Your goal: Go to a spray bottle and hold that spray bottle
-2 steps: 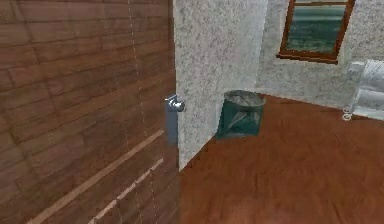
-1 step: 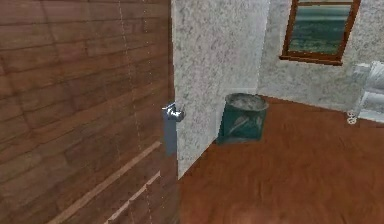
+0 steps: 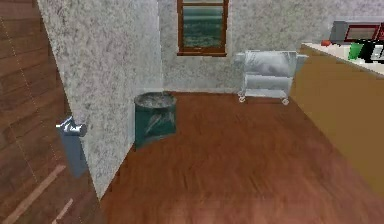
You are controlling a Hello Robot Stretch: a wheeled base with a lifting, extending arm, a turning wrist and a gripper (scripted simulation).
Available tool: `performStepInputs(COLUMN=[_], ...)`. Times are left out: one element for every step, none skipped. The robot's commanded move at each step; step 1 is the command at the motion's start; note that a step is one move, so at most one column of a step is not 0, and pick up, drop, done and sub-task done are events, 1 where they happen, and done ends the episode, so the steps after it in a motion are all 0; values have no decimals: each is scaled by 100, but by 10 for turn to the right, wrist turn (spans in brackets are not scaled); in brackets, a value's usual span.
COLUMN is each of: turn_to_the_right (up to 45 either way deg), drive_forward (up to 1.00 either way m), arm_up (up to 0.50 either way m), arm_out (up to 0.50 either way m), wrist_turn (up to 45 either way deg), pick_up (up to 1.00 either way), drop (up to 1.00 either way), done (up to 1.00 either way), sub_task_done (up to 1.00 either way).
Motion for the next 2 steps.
performStepInputs(turn_to_the_right=[0, 450], drive_forward=[30, 0], arm_up=[0, 0], arm_out=[0, 0], wrist_turn=[0, 0], pick_up=[0, 0], drop=[0, 0], done=[0, 0], sub_task_done=[0, 0])
